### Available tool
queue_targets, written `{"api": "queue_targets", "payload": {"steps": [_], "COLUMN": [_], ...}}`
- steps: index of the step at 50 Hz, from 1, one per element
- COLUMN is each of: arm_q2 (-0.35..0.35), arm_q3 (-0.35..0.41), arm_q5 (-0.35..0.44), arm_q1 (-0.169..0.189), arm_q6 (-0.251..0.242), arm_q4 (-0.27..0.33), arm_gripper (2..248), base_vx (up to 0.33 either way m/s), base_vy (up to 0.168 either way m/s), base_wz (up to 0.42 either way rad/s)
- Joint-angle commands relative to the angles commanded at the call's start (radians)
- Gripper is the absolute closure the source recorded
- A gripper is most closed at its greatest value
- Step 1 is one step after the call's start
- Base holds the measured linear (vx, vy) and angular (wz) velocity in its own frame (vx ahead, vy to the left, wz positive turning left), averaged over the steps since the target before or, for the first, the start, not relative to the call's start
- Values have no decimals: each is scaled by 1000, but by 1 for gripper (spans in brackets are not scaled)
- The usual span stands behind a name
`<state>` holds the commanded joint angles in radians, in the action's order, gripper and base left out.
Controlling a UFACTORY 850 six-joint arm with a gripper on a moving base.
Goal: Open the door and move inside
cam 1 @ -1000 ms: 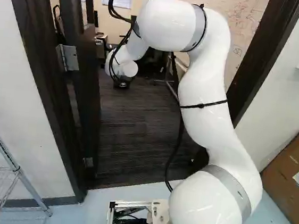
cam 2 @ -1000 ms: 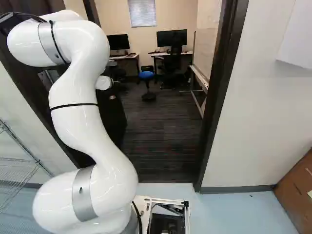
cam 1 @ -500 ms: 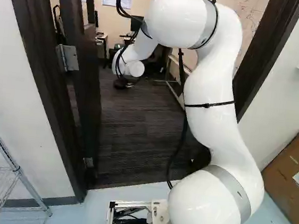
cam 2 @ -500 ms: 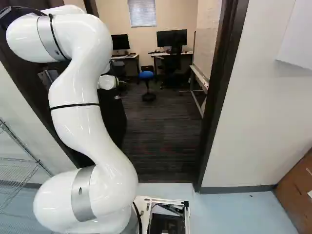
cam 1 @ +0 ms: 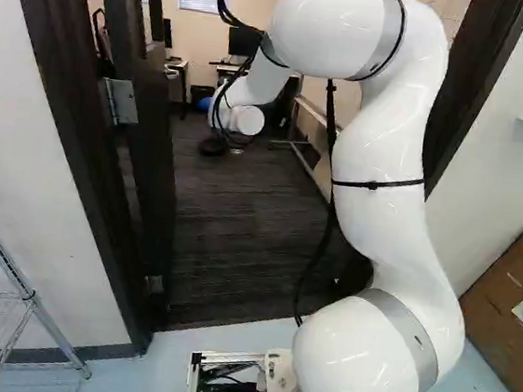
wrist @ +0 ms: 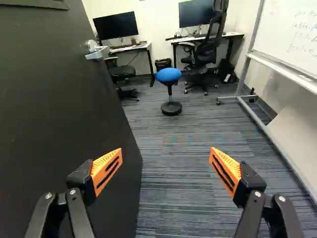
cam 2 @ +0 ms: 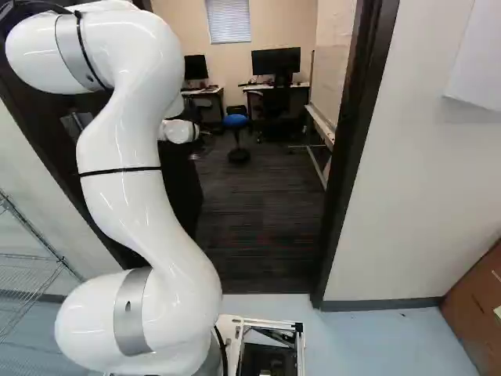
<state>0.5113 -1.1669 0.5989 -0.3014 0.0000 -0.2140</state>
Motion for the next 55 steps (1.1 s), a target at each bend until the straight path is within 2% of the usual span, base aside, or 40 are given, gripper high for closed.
{"api": "queue_targets", "payload": {"steps": [16,39,55], "arm_q2": [-30,-70,-97], "arm_q3": [39,89,123], "arm_q5": [0,0,0], "arm_q1": [37,91,130], "arm_q6": [0,0,0], "arm_q4": [6,72,81], "arm_gripper": [3,3,3], "base_vx": [0,0,0], "base_vy": [0,0,0], "base_wz": [0,0,0]}}
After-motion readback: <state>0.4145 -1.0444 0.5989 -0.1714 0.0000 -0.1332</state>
